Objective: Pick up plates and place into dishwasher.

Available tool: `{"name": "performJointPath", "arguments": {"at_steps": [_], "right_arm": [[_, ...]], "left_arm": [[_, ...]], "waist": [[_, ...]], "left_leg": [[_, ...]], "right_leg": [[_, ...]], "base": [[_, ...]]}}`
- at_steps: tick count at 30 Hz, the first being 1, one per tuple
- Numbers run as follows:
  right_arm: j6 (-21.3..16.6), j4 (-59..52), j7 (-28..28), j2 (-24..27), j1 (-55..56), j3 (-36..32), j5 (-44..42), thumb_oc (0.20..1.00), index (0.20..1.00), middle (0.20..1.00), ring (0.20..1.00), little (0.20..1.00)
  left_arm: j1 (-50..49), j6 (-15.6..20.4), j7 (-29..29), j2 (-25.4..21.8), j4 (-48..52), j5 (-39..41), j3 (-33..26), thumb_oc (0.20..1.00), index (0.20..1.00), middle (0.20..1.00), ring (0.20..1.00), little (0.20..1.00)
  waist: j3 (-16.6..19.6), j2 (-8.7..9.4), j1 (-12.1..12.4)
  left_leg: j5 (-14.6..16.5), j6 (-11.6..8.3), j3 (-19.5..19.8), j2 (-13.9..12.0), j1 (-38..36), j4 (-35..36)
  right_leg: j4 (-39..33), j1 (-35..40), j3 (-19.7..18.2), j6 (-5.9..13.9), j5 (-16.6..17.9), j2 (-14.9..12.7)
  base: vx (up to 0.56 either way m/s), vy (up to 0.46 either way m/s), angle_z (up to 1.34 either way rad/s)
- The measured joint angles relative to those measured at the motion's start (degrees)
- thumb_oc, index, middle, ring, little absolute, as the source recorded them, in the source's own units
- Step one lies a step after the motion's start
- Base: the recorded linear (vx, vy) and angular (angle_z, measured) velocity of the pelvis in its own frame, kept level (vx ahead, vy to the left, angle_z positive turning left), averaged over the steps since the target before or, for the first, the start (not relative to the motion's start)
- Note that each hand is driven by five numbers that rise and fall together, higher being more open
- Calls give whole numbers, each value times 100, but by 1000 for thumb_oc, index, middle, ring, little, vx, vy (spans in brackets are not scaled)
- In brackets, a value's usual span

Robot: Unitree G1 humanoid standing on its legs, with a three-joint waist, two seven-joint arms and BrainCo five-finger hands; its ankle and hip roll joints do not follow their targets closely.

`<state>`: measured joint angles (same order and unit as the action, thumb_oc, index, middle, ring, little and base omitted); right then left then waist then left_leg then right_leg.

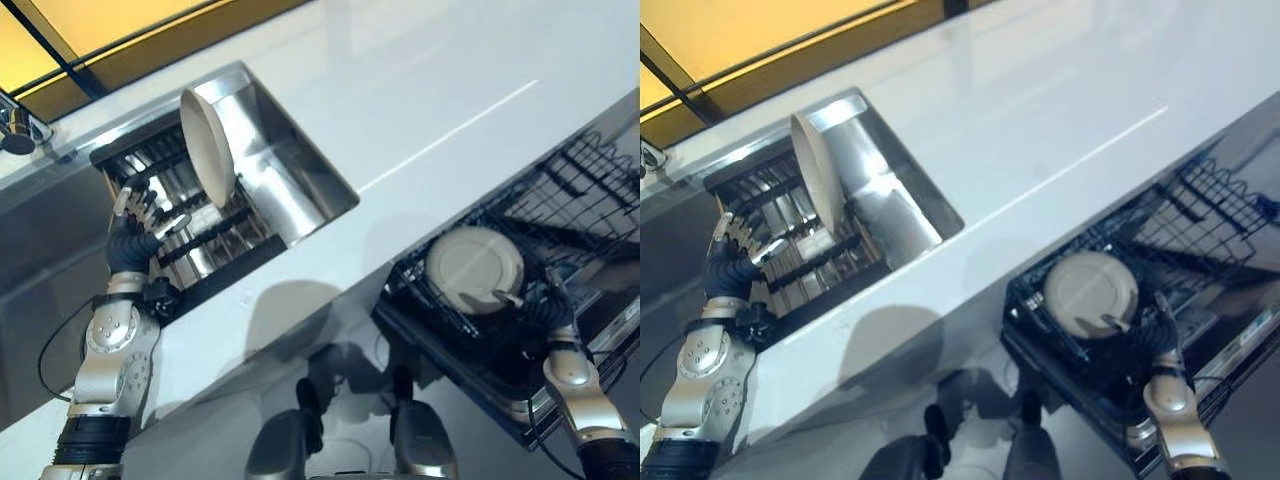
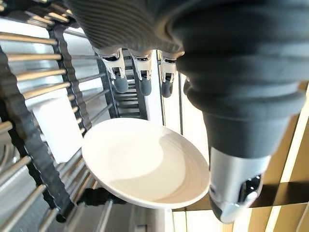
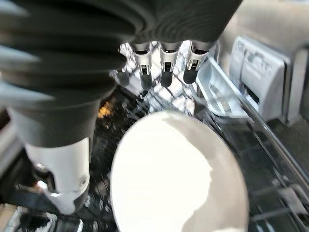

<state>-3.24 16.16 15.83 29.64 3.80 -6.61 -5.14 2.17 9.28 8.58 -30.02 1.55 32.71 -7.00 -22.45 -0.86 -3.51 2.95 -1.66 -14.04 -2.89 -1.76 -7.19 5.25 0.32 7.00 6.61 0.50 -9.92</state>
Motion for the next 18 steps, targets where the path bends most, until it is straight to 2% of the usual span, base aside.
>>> {"name": "performJointPath", "arguments": {"at_steps": [4,6,14,18], "right_arm": [[-3,-15,-28,-54,266,-221,87,1000,1000,1000,1000,1000],[-5,-55,10,-54,303,-327,172,1000,1000,1000,1000,1000],[-110,-1010,408,-75,459,-849,462,1000,1000,1000,1000,1000],[-126,-1417,532,-72,447,-877,581,1000,1000,1000,1000,1000]], "left_arm": [[-359,-13,-154,299,-5,-2,2,1000,1000,1000,1000,1000],[-455,-15,-197,333,-9,-6,4,1000,1000,1000,1000,1000],[-721,-18,-219,543,-22,-67,1,1000,1000,1000,1000,1000],[-758,-13,-218,545,-41,-424,1,1000,1000,1000,1000,1000]], "waist": [[490,102,43],[614,135,54],[1123,118,138],[1348,104,143]], "left_leg": [[-3,-39,37,21,-300,246],[-8,-47,71,21,-356,293],[-34,-89,189,34,-573,483],[-64,-102,265,52,-621,583]], "right_leg": [[-335,377,88,21,17,32],[-408,469,135,21,18,45],[-674,811,162,22,20,91],[-778,948,214,25,18,96]], "base": [[68,39,6],[28,45,10],[39,66,8],[33,70,9]]}}
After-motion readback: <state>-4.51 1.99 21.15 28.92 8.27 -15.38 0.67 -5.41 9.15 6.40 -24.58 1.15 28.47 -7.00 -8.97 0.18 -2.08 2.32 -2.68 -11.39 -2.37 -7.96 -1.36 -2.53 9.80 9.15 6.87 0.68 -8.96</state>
